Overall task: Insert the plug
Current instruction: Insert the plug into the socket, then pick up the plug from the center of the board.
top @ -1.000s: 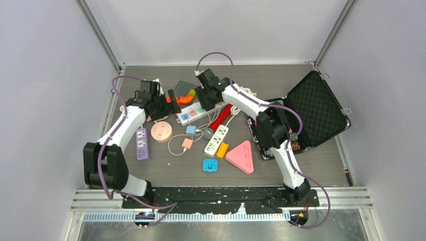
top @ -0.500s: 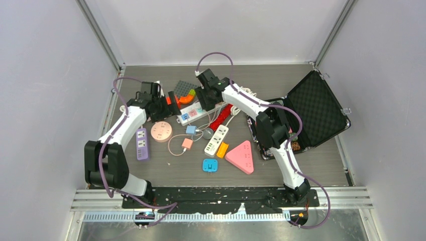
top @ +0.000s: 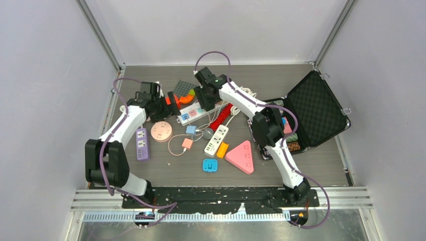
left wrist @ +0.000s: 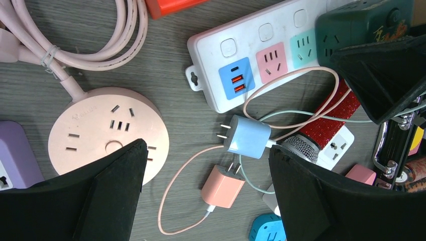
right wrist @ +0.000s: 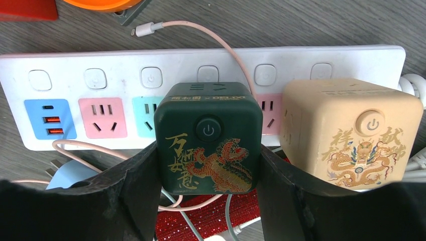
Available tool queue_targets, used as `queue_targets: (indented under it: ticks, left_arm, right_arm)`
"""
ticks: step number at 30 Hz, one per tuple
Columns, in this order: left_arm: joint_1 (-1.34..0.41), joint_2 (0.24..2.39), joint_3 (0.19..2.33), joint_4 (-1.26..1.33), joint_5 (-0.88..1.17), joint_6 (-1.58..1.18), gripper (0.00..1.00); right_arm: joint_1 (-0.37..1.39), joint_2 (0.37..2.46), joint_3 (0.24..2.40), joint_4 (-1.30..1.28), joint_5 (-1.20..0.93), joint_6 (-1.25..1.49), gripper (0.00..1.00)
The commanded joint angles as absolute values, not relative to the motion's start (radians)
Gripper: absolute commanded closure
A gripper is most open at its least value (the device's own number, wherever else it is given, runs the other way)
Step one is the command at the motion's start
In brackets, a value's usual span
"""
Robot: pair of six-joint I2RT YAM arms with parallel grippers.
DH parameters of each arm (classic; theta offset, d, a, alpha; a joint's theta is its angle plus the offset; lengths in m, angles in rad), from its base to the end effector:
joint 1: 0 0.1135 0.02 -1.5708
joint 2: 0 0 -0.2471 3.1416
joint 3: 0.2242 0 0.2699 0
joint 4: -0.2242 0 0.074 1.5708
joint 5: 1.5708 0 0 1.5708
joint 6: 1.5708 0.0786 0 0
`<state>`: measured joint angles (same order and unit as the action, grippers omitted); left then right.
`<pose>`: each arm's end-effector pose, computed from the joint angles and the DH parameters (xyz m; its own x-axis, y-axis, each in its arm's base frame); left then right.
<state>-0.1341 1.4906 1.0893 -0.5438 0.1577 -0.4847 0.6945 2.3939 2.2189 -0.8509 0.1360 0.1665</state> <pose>0.3498 -0.0597 0.1894 -0.8147 -0.3544 -0.4589 -0.1768 0.9056 -0.3855 0.4290 0.3435 0.1649 -0.7442 -0.4061 -0.5304 -0.4632 0.8858 -0.0284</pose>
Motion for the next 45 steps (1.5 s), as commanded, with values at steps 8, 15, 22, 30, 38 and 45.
queue_targets:
  ticks: [8,15,22,30,38,45]
  left_arm:
    - [-0.114,1.466,1.093,-0.539,0.166,-0.464,0.10]
    - [-0.113,1.430,1.102,-0.551,0.144,-0.469,0.07]
    - [-0.112,1.402,1.102,-0.563,0.118,-0.461,0.03]
    - [-0.113,1.353,1.073,-0.553,0.174,-0.458,0.10]
    - [-0.116,1.272,0.955,-0.470,0.286,-0.481,0.18]
    - [-0.195,1.215,0.861,-0.411,0.324,-0.495,0.20]
  right_arm:
    - [0.683,2.419,2.265,-0.977,0.152,0.186,0.55]
    - [0.639,2.315,2.358,-0.883,0.088,0.224,0.27]
    - [0.633,2.226,2.277,-0.763,0.028,0.211,0.06]
    - [0.638,1.990,2.030,-0.654,0.013,0.220,0.13]
    - [0.648,1.685,1.619,-0.560,0.103,0.378,0.35]
    - [0.659,1.504,1.304,-0.522,0.068,0.438,0.32]
